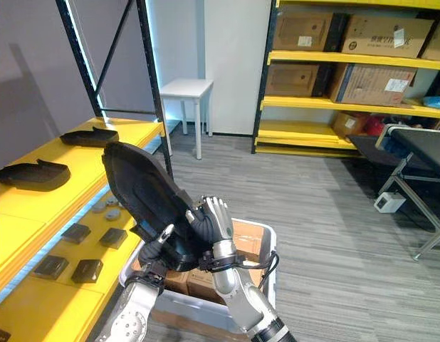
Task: Walk over and take plastic housings, then place them on the shelf
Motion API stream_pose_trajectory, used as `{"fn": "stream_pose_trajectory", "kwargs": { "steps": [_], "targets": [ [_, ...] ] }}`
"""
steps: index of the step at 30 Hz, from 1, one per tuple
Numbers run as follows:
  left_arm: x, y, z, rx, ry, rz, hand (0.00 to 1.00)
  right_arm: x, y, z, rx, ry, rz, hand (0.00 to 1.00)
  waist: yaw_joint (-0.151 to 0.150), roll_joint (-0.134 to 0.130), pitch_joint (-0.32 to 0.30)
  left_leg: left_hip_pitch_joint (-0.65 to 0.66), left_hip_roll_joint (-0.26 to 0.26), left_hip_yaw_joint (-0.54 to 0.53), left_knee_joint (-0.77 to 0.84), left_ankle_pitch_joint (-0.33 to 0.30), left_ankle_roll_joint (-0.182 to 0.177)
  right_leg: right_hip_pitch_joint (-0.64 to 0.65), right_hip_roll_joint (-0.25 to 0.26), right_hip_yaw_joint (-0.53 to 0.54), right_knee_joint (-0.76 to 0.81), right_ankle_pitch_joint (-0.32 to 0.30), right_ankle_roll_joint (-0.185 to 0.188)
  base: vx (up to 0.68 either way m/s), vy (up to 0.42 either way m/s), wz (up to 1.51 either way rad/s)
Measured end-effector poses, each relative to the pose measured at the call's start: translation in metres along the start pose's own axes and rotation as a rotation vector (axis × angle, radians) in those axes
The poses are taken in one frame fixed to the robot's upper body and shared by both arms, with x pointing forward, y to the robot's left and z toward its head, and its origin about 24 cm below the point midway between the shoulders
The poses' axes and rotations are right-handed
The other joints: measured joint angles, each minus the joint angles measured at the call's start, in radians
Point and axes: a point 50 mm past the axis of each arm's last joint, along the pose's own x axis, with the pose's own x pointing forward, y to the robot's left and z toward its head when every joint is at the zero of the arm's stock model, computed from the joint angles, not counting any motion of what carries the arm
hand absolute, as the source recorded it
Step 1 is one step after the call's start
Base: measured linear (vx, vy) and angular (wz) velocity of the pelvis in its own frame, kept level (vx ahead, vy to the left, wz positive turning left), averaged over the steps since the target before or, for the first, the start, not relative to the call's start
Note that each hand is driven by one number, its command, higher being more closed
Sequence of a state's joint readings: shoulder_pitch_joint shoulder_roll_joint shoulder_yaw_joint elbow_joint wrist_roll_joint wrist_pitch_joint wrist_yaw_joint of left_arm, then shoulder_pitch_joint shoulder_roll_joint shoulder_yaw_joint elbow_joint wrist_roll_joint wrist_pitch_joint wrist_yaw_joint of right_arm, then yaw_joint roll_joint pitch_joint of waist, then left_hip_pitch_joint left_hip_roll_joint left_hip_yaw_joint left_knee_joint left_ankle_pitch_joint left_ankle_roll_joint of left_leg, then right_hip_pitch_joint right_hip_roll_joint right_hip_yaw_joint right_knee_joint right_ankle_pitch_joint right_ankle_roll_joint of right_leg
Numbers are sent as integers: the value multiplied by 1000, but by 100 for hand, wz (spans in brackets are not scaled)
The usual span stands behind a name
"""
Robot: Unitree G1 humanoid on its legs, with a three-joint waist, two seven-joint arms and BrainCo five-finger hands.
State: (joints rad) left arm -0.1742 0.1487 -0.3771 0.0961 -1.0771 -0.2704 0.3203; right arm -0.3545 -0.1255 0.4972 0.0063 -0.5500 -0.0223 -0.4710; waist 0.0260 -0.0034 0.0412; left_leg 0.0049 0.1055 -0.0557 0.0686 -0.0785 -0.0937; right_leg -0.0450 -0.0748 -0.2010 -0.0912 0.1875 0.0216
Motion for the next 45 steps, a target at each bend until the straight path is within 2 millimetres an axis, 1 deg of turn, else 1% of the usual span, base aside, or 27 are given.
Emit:
{"fn": "stream_pose_trajectory", "kwargs": {
  "steps": [9,12,13,14,15,16,17,18,20,24,25,26,27,28,29,30,31,33,35,36,37,38,39,40,41,43,45],
  "targets": [
    [-2,3,3,-34,-64,44,100,-9,3,3,64,2,20,100,-9,0,-5,-15,23,-18,0,-6,-19,-5,28,-20,0,-19,2,-30,-27,4],
    [-4,5,2,-43,-84,55,100,-11,4,0,103,13,25,100,-8,3,-6,-81,31,-67,12,16,-16,-3,15,-144,5,-22,-26,19,-48,91],
    [-4,5,2,-46,-86,57,100,-11,4,-1,104,12,26,100,-11,6,-5,-105,42,-35,22,21,-9,0,8,-177,5,-24,-32,27,-47,166],
    [-4,7,4,-53,-97,67,100,-8,6,-3,110,9,35,100,-10,10,-4,-155,76,97,66,33,18,4,-9,-243,6,-28,-35,28,5,182],
    [-3,7,7,-56,-120,82,100,-3,9,-4,117,0,48,0,3,18,-2,-188,122,347,121,48,44,12,-35,-310,7,-36,-23,39,41,155],
    [-3,8,8,-59,-124,86,100,-2,10,-4,117,-1,52,0,7,20,-3,-191,131,385,125,53,54,13,-37,-317,7,-39,-19,54,80,127],
    [-3,10,12,-55,-149,99,100,0,14,-3,124,-8,65,0,27,23,-4,-191,170,530,145,56,71,21,-55,-357,8,-44,-8,102,121,80],
    [-3,11,13,-48,-158,101,100,2,15,-1,127,-14,68,0,32,24,-4,-190,180,577,152,56,70,30,-65,-381,8,-47,1,153,160,122],
    [-13,18,24,-22,-211,120,100,2,24,5,166,-25,99,0,55,23,-5,-185,149,596,150,51,60,57,-104,-432,8,-46,30,168,188,86],
    [-36,36,43,60,-311,184,100,-2,45,14,349,31,179,0,77,20,-17,-139,8,498,70,39,63,139,-218,-558,70,-76,78,245,223,99],
    [-39,38,45,88,-331,195,100,-4,47,12,382,48,197,0,89,30,-18,-125,-17,452,55,33,73,138,-276,-594,201,-96,98,292,239,121],
    [-43,41,46,124,-343,210,100,-8,50,8,398,71,218,0,93,40,-24,-95,-36,402,32,47,86,129,-343,-606,372,-110,85,288,247,127],
    [-44,42,48,141,-351,214,100,-10,52,6,409,83,229,0,93,38,-24,-78,-48,372,24,48,88,127,-379,-599,461,-106,76,273,233,147],
    [-45,42,54,184,-383,227,100,-12,54,4,418,97,254,0,90,28,-23,-46,-67,310,10,50,93,101,-441,-538,636,-76,32,253,163,142],
    [-47,41,64,231,-432,238,100,-14,57,3,422,103,280,0,87,27,-18,-35,-71,259,7,44,102,56,-447,-438,767,-101,6,324,74,211],
    [-51,36,89,347,-561,250,100,-19,62,0,423,119,327,0,74,25,-7,-16,-70,157,-2,37,111,-36,-354,-247,956,-245,12,291,-52,211],
    [-53,29,98,426,-624,242,100,-26,64,-3,430,141,342,0,71,24,-3,-1,-75,98,-9,36,111,-68,-295,-193,968,-302,20,267,-126,206],
    [-57,21,106,567,-699,233,100,-35,65,-7,447,175,354,0,64,24,1,25,-79,35,-21,40,100,-111,-236,-153,839,-350,19,201,-152,138],
    [-53,13,109,680,-733,216,100,-40,57,-10,481,199,317,0,48,18,6,17,-77,-18,-13,33,86,-150,-156,-17,627,-349,20,148,-179,103],
    [-50,11,109,721,-738,213,100,-40,50,-11,491,202,287,0,33,14,11,14,-77,-41,-10,30,79,-159,-107,103,526,-346,25,144,-278,107],
    [-42,8,108,767,-731,205,100,-42,36,-14,503,210,221,0,10,-5,15,1,-87,-75,3,18,57,-148,-67,235,400,-310,38,128,-292,120],
    [-34,3,109,817,-732,182,100,-43,23,-13,521,206,155,0,1,-63,26,5,-126,-98,10,-1,31,-146,-85,277,337,-203,54,142,-361,93],
    [-31,4,106,830,-717,189,100,-44,19,-16,513,206,144,0,-5,-56,36,14,-123,-106,11,-11,16,-143,-84,267,353,-216,94,123,-291,46],
    [-28,7,101,849,-677,199,100,-49,13,-21,497,218,141,0,-14,-28,27,3,-77,-85,18,-17,6,-125,-46,249,301,-208,75,173,-282,-15],
    [-26,7,98,872,-657,188,100,-51,10,-25,488,232,142,0,-11,-17,20,-6,-33,-68,19,-27,-9,-107,-6,251,222,-169,55,167,-179,-29],
    [-14,4,95,882,-627,171,100,-57,3,-28,514,252,119,0,-14,-16,20,-23,13,-65,19,-32,-32,-85,37,237,146,-116,27,171,-151,-18],
    [3,3,91,884,-581,171,100,-62,-6,-28,535,256,101,0,-40,-11,29,-55,29,-61,38,-10,-53,-87,44,201,142,-113,22,115,-140,34]
  ]
}}
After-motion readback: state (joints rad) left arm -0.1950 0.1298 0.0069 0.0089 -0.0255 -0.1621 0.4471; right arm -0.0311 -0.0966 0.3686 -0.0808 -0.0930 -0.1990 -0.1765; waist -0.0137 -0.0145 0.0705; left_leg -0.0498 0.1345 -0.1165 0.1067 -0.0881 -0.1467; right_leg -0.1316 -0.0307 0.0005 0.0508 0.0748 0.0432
